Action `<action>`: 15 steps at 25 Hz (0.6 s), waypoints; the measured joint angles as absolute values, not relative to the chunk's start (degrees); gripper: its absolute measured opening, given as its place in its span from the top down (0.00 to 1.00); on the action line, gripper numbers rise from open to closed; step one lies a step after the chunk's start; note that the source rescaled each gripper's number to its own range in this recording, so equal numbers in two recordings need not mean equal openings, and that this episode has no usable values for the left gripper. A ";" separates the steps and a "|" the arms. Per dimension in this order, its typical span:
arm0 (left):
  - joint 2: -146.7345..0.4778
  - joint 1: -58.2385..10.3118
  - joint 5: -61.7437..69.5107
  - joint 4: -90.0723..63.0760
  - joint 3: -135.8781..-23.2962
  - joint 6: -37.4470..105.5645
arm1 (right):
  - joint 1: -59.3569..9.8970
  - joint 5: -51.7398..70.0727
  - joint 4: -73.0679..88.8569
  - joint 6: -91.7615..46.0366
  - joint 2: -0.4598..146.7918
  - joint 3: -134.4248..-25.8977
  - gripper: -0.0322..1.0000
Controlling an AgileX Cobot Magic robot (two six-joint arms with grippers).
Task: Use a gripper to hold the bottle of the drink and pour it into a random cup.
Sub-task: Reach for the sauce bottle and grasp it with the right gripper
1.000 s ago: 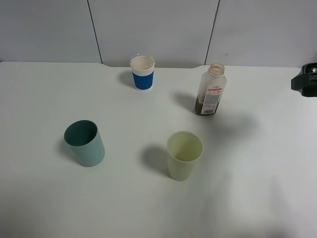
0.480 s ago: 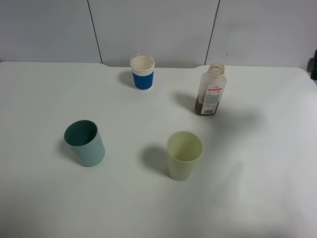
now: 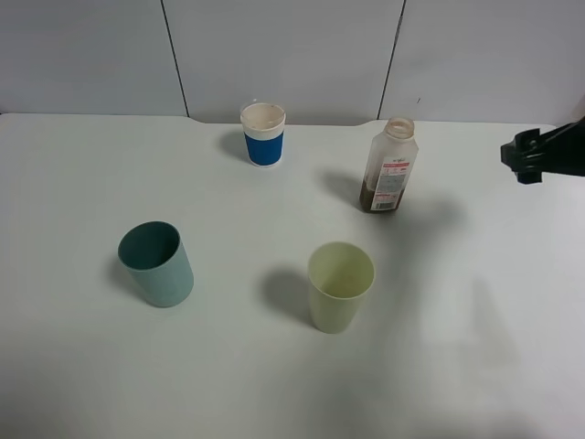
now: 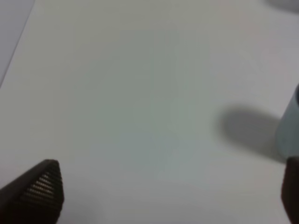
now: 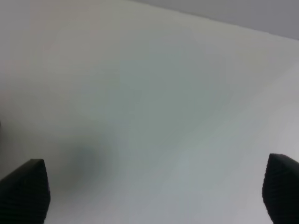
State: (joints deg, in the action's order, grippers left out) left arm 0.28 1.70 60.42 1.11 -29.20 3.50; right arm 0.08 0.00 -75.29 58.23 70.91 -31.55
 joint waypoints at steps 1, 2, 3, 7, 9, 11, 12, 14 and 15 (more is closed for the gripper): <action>0.28 1.70 60.42 1.11 -29.20 3.50 | 0.08 -0.35 -75.34 56.28 71.72 -31.55 0.16; 0.28 1.70 60.42 1.11 -29.20 3.50 | 0.08 -0.87 -75.40 54.60 72.31 -31.55 0.17; 0.28 1.70 60.42 1.11 -29.20 3.50 | 0.08 -1.55 -75.40 52.73 72.90 -31.55 0.18; 0.28 1.70 60.42 1.11 -29.20 3.50 | 0.37 -6.65 -75.49 48.41 74.12 -31.50 0.23; 0.28 1.70 60.42 1.11 -29.20 3.50 | 1.48 -10.43 -76.56 47.94 74.65 -31.50 0.24; 0.28 1.70 60.42 1.11 -29.20 3.50 | 2.51 -14.07 -78.92 48.06 75.71 -31.50 0.24; 0.28 1.70 60.42 1.11 -29.20 3.50 | 3.06 -15.98 -80.35 48.11 76.37 -31.50 0.24; 0.28 1.70 60.42 1.11 -29.20 3.50 | 3.57 -19.16 -82.88 48.21 77.93 -31.50 0.24; 0.28 1.70 60.42 1.11 -29.20 3.50 | 3.68 -20.07 -84.26 48.27 78.95 -31.66 0.24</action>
State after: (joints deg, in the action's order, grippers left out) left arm 0.28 1.70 60.42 1.11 -29.20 3.50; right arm 3.68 -20.07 -84.26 48.27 78.95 -31.66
